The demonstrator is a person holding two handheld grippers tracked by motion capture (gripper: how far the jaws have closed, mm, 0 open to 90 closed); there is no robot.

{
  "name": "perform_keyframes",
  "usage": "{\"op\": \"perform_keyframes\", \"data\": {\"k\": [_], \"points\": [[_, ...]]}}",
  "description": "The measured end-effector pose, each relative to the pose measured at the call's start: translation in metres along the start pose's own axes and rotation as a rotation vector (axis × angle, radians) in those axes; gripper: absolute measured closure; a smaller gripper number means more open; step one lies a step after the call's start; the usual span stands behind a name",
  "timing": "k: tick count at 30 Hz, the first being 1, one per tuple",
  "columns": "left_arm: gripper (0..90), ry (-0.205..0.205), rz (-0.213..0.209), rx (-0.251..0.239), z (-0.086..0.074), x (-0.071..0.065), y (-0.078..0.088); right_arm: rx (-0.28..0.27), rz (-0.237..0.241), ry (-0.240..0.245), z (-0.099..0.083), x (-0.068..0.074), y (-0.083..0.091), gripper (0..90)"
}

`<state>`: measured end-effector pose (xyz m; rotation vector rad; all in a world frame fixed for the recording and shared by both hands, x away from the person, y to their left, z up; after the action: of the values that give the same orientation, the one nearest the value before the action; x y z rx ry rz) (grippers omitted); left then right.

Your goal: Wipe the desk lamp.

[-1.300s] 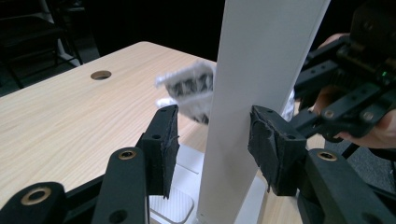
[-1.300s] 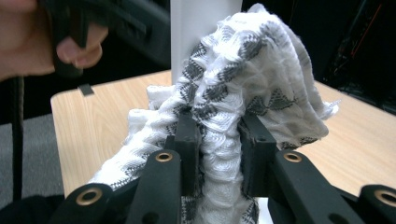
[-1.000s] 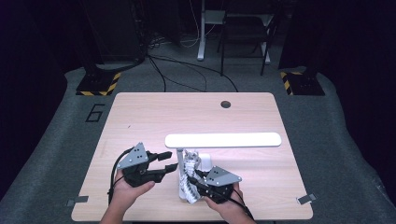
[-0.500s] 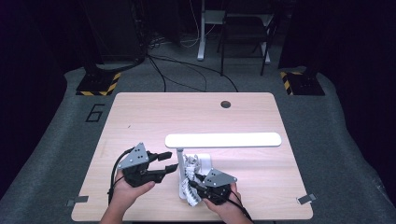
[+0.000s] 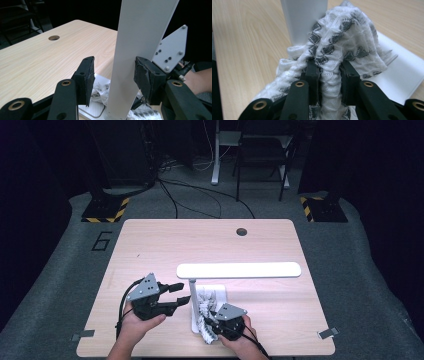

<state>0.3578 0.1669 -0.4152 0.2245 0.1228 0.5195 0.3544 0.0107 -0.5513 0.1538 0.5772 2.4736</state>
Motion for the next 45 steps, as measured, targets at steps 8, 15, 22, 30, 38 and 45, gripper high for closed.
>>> {"op": "perform_keyframes", "data": {"k": [8, 15, 22, 30, 38, 45], "points": [[50.0, 0.004, -0.001, -0.002, 0.000, 0.000, -0.001, 0.016, 0.015, -0.023, -0.003, -0.002, -0.002, 72.0], [50.2, 0.002, -0.008, 0.003, 0.000, -0.001, -0.001, -0.019, 0.029, -0.038, 0.004, -0.003, 0.001, 72.4], [50.0, -0.012, -0.005, 0.005, 0.000, -0.002, -0.002, -0.088, 0.017, -0.006, 0.024, -0.001, 0.010, 72.3], [49.6, -0.010, -0.001, 0.003, -0.001, 0.000, -0.001, -0.152, -0.007, 0.018, 0.048, -0.003, 0.021, 72.2], [49.4, -0.001, -0.001, 0.001, -0.001, 0.000, 0.000, -0.220, -0.017, 0.028, 0.078, 0.000, 0.039, 72.3], [49.4, -0.005, 0.000, -0.002, 0.000, 0.001, 0.000, -0.301, -0.030, 0.090, 0.115, 0.001, 0.058, 72.2]]}}
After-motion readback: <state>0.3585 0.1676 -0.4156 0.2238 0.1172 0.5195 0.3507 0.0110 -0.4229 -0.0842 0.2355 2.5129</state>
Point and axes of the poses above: each handheld gripper's, and its own axes: y roughly backward along the jaws, z roughly out of its top, x roughly to its left, the point moved 7 cm from there along -y, roughly forward along the jaws, and after that the axes turned 7 degrees about -x, right-handed, at the moved point
